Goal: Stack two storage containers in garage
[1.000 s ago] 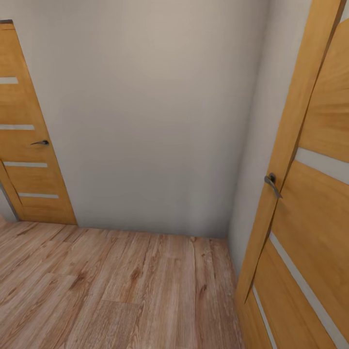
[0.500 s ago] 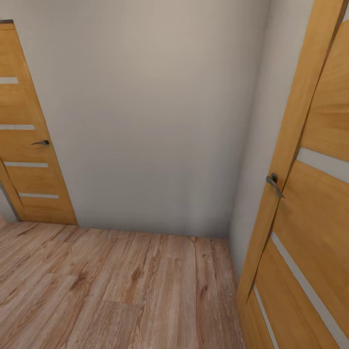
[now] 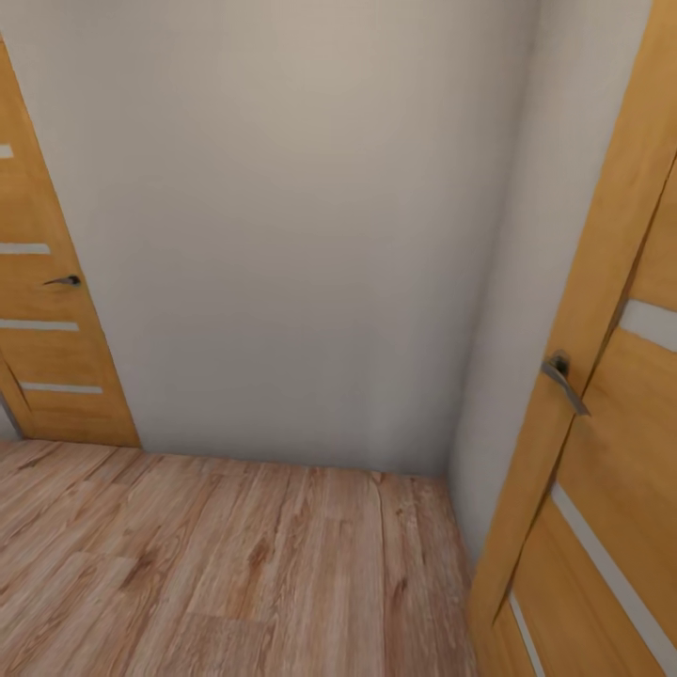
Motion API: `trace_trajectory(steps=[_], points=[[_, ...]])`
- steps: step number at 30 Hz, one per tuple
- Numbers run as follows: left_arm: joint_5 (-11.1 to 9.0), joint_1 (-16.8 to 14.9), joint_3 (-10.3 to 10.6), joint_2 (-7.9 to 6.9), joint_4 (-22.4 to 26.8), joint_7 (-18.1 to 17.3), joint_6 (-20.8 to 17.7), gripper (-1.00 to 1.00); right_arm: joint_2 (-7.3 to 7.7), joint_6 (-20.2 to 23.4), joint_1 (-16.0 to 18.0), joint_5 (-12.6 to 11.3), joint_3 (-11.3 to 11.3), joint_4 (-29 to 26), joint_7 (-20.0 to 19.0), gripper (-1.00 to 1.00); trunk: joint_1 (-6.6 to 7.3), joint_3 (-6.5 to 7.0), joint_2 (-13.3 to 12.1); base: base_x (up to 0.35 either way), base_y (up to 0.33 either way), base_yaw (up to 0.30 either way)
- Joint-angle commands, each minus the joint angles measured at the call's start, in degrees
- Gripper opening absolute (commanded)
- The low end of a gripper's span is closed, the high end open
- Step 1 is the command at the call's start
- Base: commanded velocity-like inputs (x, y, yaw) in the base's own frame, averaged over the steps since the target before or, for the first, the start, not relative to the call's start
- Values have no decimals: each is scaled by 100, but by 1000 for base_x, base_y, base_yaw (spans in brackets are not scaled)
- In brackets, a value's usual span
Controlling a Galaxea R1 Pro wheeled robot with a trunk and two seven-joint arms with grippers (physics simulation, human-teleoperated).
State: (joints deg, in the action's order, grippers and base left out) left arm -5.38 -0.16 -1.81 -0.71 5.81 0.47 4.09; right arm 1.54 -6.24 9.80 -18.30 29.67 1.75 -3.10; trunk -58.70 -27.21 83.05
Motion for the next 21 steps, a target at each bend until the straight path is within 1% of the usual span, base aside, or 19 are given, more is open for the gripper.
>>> trace_trajectory(steps=[1, 21], points=[[-51, -2, -13, 1, -1, -3, 13, 100, -2, -35, 8, -60, 39, 19, -32, 100, -3, -5, 3, 320, 0, 0], [-51, -2, -13, 1, -1, -3, 8, 100, 0, -41, 6, -51, 65, 19, -25, 100, -3, -5, 3, 321, 0, 0]])
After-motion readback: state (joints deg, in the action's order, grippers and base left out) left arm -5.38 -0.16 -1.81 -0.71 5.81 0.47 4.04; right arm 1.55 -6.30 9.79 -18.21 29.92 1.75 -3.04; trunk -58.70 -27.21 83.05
